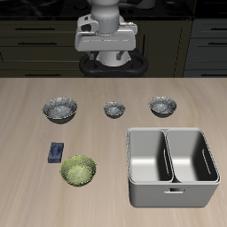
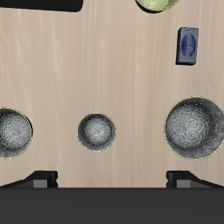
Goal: Place the green bowl in the left side of the drainer
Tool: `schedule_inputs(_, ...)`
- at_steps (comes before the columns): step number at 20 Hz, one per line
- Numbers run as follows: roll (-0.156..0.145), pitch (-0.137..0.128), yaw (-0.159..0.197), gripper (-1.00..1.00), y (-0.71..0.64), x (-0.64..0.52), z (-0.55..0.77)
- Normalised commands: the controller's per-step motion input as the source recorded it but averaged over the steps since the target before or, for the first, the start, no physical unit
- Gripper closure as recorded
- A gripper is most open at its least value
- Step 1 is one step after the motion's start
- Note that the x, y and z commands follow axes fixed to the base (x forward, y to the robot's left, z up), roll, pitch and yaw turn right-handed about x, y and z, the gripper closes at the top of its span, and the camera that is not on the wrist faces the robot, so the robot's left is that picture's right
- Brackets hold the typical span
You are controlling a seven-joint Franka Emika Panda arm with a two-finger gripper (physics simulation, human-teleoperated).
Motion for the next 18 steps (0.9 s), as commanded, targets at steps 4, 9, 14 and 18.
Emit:
schedule_inputs(4,-0.028,-0.009,0.002,-1.0,-0.21,0.18,0.07)
schedule_inputs(9,-0.011,0.014,-0.014,-1.0,-0.27,0.24,0.09)
schedule_inputs(14,0.0,0.029,-0.033,-1.0,-0.45,0.33,0.12)
schedule_inputs(18,-0.014,0.007,-0.016,-1.0,-0.39,0.22,0.09)
